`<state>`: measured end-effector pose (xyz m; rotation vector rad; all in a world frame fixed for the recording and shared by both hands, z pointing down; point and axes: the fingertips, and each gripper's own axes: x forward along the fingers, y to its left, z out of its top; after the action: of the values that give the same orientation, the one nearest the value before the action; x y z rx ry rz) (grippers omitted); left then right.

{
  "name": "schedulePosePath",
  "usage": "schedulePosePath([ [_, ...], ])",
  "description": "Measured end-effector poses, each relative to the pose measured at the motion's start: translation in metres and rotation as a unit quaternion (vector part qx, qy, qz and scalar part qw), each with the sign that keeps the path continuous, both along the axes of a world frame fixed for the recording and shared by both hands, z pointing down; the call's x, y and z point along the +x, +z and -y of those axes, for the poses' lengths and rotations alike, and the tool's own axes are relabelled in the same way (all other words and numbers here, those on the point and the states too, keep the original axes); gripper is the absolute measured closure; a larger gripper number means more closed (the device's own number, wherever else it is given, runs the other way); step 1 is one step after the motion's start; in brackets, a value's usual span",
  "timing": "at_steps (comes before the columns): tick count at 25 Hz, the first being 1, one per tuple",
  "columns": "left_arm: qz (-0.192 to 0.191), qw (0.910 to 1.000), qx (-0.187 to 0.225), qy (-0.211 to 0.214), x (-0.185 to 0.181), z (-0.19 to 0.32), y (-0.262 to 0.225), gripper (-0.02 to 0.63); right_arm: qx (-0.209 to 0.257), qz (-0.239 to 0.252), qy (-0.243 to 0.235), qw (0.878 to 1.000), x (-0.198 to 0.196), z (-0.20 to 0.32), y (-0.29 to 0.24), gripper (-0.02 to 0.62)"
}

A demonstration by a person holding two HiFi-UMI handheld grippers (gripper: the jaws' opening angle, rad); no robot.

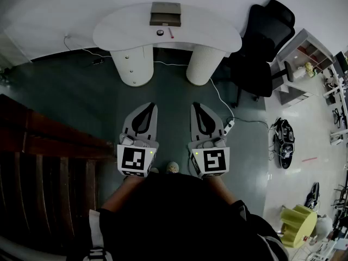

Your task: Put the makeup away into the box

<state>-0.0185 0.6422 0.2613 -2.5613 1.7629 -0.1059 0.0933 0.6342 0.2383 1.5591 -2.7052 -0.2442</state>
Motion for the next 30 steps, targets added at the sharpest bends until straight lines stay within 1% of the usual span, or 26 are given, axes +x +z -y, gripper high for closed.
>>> schedulePosePath([
  [3,0.008,0.9996,0.026,0.005,0.010,0.009,-0.006,0.600,-0.003,-0.013,-0.005,1.000,0.007,0.007,0.003,0.575],
  [9,0.014,0.9994,0.031,-0.010,0.025,0.018,-0.009,0.600,0.012,0.000,-0.014,1.000,0.024,0.018,-0.002,0.575],
  [11,0.020,0.9991,0.036,-0.012,0.030,0.021,-0.008,0.600,0.007,0.002,-0.018,1.000,0.028,0.021,-0.001,0.575],
  [13,0.023,0.9990,0.038,-0.010,0.035,0.024,-0.007,0.600,-0.010,-0.002,-0.021,1.000,0.031,0.022,0.002,0.574],
  [14,0.022,0.9991,0.035,-0.009,0.037,0.025,-0.005,0.600,-0.018,-0.002,-0.024,1.000,0.031,0.023,0.005,0.574],
  [16,0.026,0.9991,0.034,-0.001,0.041,0.028,-0.003,0.600,-0.019,0.007,-0.037,0.999,0.029,0.026,0.009,0.574],
  [19,0.046,0.9971,0.057,0.018,0.047,0.039,-0.007,0.600,-0.014,0.012,-0.053,0.998,0.025,0.035,0.011,0.574],
  [20,0.047,0.9970,0.058,0.022,0.046,0.044,-0.007,0.600,-0.015,0.009,-0.056,0.998,0.023,0.039,0.013,0.574],
  [22,0.041,0.9978,0.047,0.021,0.043,0.055,-0.001,0.600,-0.014,0.001,-0.057,0.998,0.019,0.048,0.016,0.574],
  [24,0.036,0.9987,0.033,0.016,0.039,0.067,0.006,0.598,-0.022,-0.005,-0.049,0.999,0.017,0.060,0.020,0.574],
  [28,0.036,0.9988,0.028,0.016,0.030,0.101,0.015,0.597,-0.031,-0.008,-0.040,0.999,0.012,0.092,0.030,0.572],
  [30,0.034,0.9991,0.020,0.019,0.025,0.122,0.021,0.574,-0.033,-0.009,-0.036,0.999,0.008,0.113,0.034,0.572],
])
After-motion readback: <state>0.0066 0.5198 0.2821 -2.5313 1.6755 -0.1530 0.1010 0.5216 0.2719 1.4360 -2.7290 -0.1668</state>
